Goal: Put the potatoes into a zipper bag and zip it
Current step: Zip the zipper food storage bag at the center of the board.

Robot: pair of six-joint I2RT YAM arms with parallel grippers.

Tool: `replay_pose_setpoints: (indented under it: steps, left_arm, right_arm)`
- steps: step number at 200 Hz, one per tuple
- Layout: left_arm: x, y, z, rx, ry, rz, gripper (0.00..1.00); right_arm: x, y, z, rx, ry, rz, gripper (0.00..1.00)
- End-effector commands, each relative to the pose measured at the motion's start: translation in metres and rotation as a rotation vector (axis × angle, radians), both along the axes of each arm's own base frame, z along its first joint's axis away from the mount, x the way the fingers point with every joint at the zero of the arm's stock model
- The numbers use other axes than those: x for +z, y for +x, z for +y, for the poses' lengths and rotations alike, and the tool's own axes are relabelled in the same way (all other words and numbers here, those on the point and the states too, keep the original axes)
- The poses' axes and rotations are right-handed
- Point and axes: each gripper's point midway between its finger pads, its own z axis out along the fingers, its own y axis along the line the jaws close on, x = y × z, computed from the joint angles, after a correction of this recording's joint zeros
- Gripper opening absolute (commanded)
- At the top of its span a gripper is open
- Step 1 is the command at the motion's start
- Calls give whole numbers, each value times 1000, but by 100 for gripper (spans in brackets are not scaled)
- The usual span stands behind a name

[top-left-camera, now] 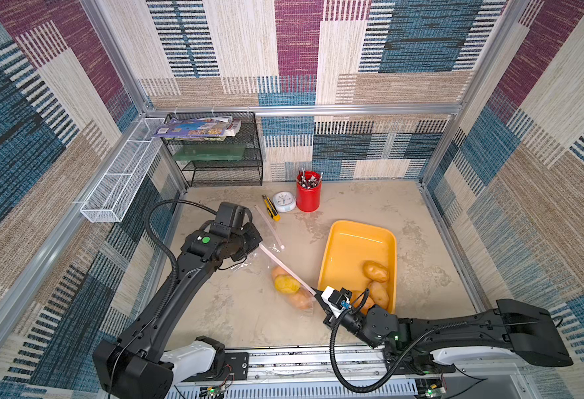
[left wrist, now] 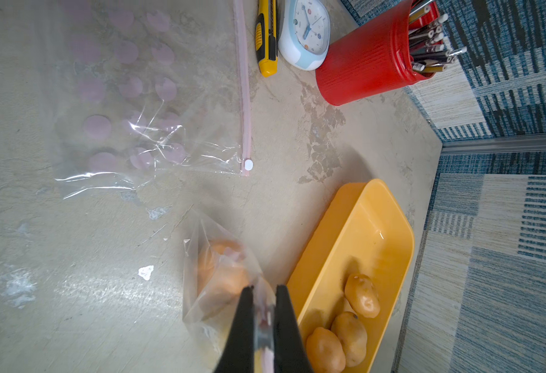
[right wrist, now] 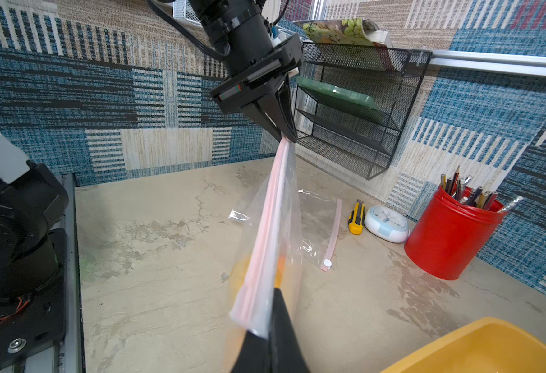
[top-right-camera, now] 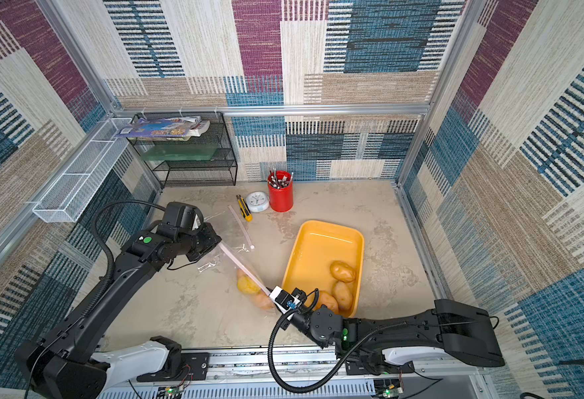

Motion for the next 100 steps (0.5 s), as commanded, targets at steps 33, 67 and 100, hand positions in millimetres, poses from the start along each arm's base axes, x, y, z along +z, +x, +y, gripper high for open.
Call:
replay_pose_setpoints:
  steps: [33, 67, 100]
  left_arm:
    - [8, 18, -4, 37, -44, -47, 0]
    - [11, 31, -13, 67, -109, -53, 0]
    - [14, 52, -20, 99, -137, -62, 0]
  right_arm:
    - [15, 5, -11, 45, 123, 37, 0]
    - [20, 30, -23, 51, 184, 92, 0]
    - [24, 79, -44, 16, 251, 169, 0]
